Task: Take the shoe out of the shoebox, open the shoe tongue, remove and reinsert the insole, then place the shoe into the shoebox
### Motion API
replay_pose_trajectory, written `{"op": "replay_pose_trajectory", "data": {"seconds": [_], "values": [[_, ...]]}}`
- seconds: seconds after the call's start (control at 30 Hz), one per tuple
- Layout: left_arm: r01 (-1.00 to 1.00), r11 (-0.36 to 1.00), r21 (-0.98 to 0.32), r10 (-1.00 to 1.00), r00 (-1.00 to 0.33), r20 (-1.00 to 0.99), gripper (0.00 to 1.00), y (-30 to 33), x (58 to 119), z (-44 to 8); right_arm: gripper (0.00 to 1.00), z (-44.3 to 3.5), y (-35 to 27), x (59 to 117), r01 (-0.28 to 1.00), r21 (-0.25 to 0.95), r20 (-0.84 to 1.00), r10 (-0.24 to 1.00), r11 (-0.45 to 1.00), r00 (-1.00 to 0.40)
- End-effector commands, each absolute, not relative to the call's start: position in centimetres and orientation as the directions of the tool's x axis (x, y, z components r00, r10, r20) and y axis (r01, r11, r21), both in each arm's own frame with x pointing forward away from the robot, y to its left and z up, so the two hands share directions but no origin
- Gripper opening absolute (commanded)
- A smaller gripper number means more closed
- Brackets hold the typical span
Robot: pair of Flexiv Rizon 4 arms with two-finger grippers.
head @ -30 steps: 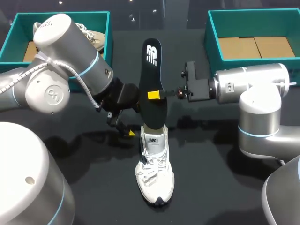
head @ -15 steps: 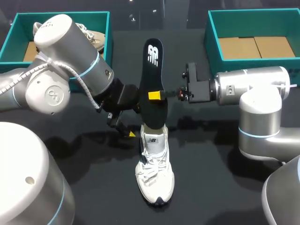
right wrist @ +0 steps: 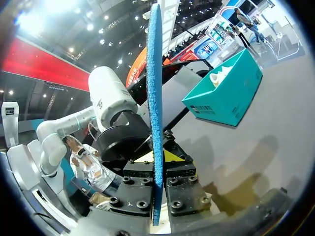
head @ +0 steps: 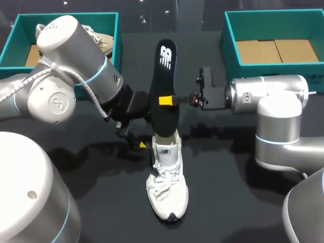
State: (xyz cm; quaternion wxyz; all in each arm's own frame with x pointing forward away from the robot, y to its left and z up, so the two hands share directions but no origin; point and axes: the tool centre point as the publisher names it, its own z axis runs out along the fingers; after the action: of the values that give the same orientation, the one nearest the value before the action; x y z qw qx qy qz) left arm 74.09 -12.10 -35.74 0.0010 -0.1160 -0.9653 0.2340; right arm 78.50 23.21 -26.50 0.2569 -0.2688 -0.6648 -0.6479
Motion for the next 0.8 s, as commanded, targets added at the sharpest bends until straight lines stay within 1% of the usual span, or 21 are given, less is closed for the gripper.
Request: {"op": "replay_pose_trajectory", "data": {"seconds": [0.03,0.17,0.47,0.8], "values": [[0.224,0.863,-0.452,0.225,-0.973,-0.054,1.00,-12.0,74.0,-35.7,0.00,-27.2,23.7,78.5,0.681,0.732,0.682,0.020,-0.018,-0.732],[0.224,0.863,-0.452,0.225,-0.973,-0.054,1.00,-12.0,74.0,-35.7,0.00,-27.5,23.4,78.2,0.663,0.747,0.664,0.023,-0.052,-0.747],[0.224,0.863,-0.452,0.225,-0.973,-0.054,1.00,-12.0,74.0,-35.7,0.00,-27.8,22.8,77.7,0.650,0.756,0.653,0.020,-0.080,-0.757],[0.224,0.863,-0.452,0.225,-0.973,-0.054,1.00,-12.0,74.0,-35.7,0.00,-28.3,22.8,77.6,0.644,0.763,0.645,0.016,-0.054,-0.764]]}}
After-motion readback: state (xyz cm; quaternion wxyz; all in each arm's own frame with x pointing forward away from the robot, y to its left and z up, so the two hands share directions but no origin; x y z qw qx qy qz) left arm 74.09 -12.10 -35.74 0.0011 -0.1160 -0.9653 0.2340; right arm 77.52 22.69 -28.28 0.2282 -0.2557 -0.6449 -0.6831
